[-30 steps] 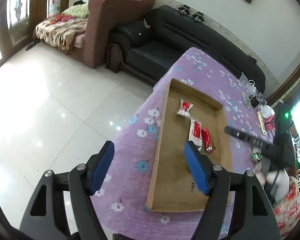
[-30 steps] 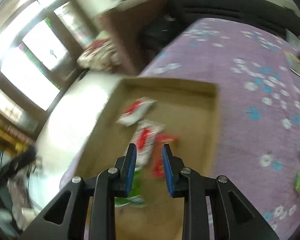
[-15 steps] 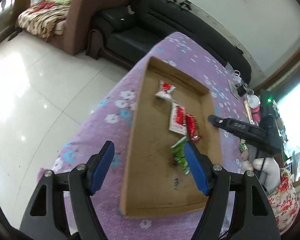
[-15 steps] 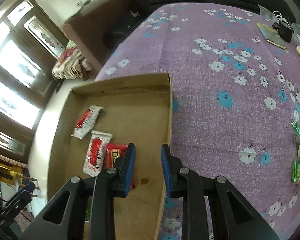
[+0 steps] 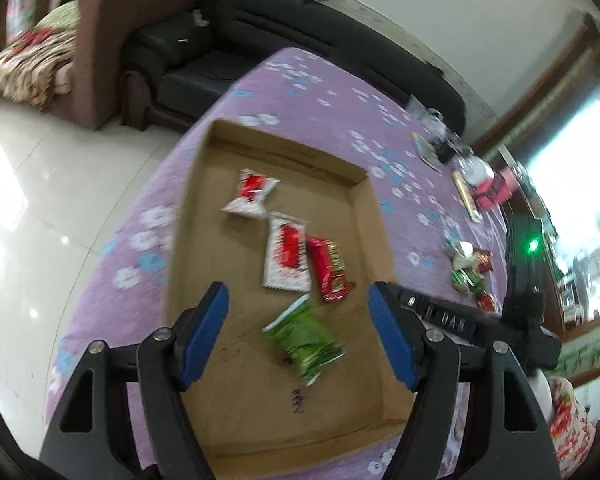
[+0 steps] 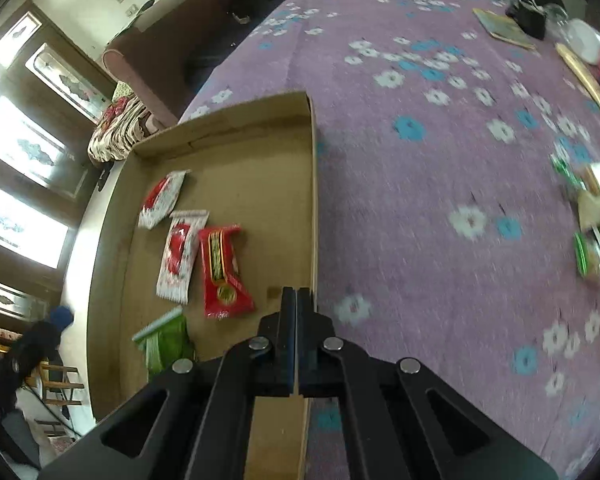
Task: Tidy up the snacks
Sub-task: 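Release the packet and the green bag into the tray with both grippers, then grasp the red foil pack with the right gripper while the left grasps the clear nut bag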
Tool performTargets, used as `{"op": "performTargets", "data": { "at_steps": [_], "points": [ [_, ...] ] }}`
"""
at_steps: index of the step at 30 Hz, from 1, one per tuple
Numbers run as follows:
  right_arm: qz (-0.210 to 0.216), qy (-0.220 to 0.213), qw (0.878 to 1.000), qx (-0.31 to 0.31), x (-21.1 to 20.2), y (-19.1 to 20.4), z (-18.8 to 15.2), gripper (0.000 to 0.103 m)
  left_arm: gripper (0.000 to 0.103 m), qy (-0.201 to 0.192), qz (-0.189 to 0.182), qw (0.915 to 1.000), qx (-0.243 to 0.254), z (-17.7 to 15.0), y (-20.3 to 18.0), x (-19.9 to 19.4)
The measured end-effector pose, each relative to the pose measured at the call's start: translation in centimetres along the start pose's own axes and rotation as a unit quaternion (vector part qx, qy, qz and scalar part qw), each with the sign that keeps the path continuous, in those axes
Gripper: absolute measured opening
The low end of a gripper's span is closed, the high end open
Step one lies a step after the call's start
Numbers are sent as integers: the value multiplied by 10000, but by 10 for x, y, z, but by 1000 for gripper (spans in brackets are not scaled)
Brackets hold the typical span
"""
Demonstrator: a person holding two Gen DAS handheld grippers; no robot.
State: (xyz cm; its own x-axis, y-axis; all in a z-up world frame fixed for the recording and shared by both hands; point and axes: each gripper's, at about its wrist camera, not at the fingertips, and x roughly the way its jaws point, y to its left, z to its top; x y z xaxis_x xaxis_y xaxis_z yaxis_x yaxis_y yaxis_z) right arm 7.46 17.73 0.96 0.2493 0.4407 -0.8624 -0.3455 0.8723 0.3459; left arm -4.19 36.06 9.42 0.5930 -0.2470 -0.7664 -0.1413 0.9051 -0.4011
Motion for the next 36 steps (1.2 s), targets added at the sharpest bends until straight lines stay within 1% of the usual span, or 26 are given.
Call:
{"op": "performTargets", "data": {
  "at_steps": [2, 3, 4, 5, 7, 8, 9, 11, 13, 15, 17, 18, 19, 23, 25, 29, 30, 31, 34, 36],
  "points": [
    [84, -50, 9999, 53, -8, -6, -6, 0, 73, 130, -115, 9996, 234, 2, -21, 11],
    [211, -152, 9996, 131, -17, -14, -9, 0, 73, 193, -165, 9990, 366, 3, -34, 17],
    [320, -280, 9989, 199, -29, -24, -11, 3, 73, 256, -220, 9981, 508, 4, -48, 23],
    [204, -396, 9988, 213, -39, -34, -12, 7, 73, 296, -271, 9973, 610, 4, -59, 27],
    [-23, -740, 9970, 223, -68, -64, -16, 25, 73, 360, -410, 9948, 861, 1, -88, 36],
    [-132, -896, 9956, 245, -81, -81, -18, 30, 73, 403, -454, 9935, 960, 0, -100, 40],
    [-377, -1095, 9928, 301, -98, -107, -19, 37, 73, 468, -501, 9921, 1048, -1, -113, 46],
    [-726, -1276, 9884, 385, -115, -143, -22, 40, 73, 652, -608, 9882, 1245, -4, -140, 64],
    [-1005, -1232, 9860, 496, -125, -188, -25, 41, 73, 779, -572, 9825, 1593, -7, -171, 86],
    [-1125, -1102, 9866, 435, -127, -224, -25, 43, 73, 898, -585, 9768, 1854, -10, -195, 106],
    [-1153, -995, 9879, 302, -125, -241, -26, 47, 73, 1074, -687, 9706, 2039, -14, -218, 131],
    [-1066, -905, 9899, 222, -121, -251, -24, 50, 73, 1146, -680, 9684, 2106, -16, -227, 143],
    [-1033, -857, 9908, 183, -119, -254, -25, 50, 73, 1244, -679, 9654, 2189, -18, -237, 157],
    [-761, -673, 9948, -25, -104, -263, -24, 50, 73, 1340, -537, 9573, 2506, -22, -262, 190],
    [-699, -617, 9956, -117, -96, -260, -21, 50, 73, 1354, -460, 9538, 2643, -21, -268, 202],
    [-602, -609, 9963, -77, -92, -264, -19, 50, 73, 1382, -451, 9433, 2984, -24, -282, 214],
    [-551, -598, 9967, -12, -91, -266, -19, 44, 73, 1401, -485, 9414, 3029, -24, -283, 216],
    [-487, -572, 9972, 36, -91, -268, -20, 35, 73, 1420, -493, 9403, 3052, -24, -286, 220],
    [-369, -560, 9976, 178, -92, -272, -22, 34, 73, 1508, -539, 9372, 3100, -27, -291, 231],
    [-334, -559, 9976, 250, -94, -274, -24, 33, 73, 1566, -486, 9352, 3137, -30, -293, 235]
  ]
}}
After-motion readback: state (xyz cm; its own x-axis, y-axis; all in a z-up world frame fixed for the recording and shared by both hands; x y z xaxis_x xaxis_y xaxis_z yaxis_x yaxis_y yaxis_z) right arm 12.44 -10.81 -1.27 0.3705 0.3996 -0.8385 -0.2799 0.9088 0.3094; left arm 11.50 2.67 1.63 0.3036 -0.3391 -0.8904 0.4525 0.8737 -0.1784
